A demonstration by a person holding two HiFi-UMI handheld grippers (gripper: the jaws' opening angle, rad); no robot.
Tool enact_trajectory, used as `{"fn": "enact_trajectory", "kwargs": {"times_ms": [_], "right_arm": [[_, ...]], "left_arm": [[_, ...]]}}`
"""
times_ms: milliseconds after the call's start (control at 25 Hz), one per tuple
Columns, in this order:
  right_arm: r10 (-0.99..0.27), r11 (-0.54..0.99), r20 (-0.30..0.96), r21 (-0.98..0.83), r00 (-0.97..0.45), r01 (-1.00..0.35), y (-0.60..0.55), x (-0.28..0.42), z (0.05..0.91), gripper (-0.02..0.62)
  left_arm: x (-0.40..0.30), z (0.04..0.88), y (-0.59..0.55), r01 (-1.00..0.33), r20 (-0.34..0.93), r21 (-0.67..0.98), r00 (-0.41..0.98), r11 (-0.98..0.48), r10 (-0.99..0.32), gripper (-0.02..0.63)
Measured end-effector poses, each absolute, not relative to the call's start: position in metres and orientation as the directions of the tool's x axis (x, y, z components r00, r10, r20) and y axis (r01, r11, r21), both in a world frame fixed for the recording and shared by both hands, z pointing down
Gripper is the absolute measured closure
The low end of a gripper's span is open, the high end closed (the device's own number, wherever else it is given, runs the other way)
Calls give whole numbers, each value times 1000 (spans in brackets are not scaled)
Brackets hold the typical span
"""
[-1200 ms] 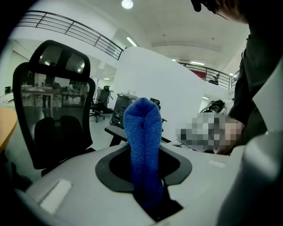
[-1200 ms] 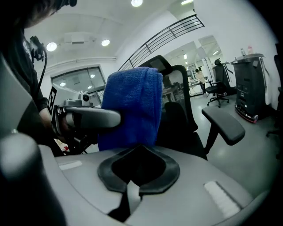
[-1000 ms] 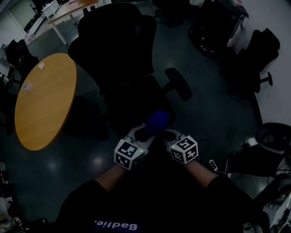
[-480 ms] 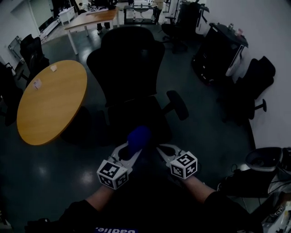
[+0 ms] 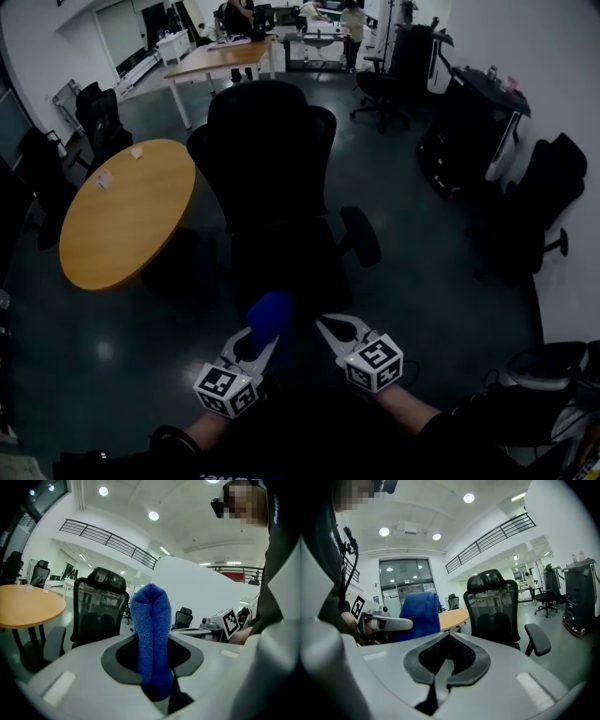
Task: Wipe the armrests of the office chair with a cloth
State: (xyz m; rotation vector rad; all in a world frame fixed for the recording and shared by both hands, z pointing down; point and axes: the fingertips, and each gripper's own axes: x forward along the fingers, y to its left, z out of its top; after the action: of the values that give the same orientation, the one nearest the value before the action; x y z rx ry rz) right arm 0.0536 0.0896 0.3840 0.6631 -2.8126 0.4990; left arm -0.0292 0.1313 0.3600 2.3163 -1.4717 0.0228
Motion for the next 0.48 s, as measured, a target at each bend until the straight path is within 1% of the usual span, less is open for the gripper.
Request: {"fn": "enact_trajectory", "kwargs": {"times_ms": [200,480], "right_arm": [[-378,856,253,-271,-891,-441,95,67,379,592],[-348,877,243,-256,-905,-406,104,61,369,592]], "left_arm": [[-4,357,137,-883,238,300,436,-361,-868,471],[0,348,139,-888,223,268,434,-373,-873,471]]}}
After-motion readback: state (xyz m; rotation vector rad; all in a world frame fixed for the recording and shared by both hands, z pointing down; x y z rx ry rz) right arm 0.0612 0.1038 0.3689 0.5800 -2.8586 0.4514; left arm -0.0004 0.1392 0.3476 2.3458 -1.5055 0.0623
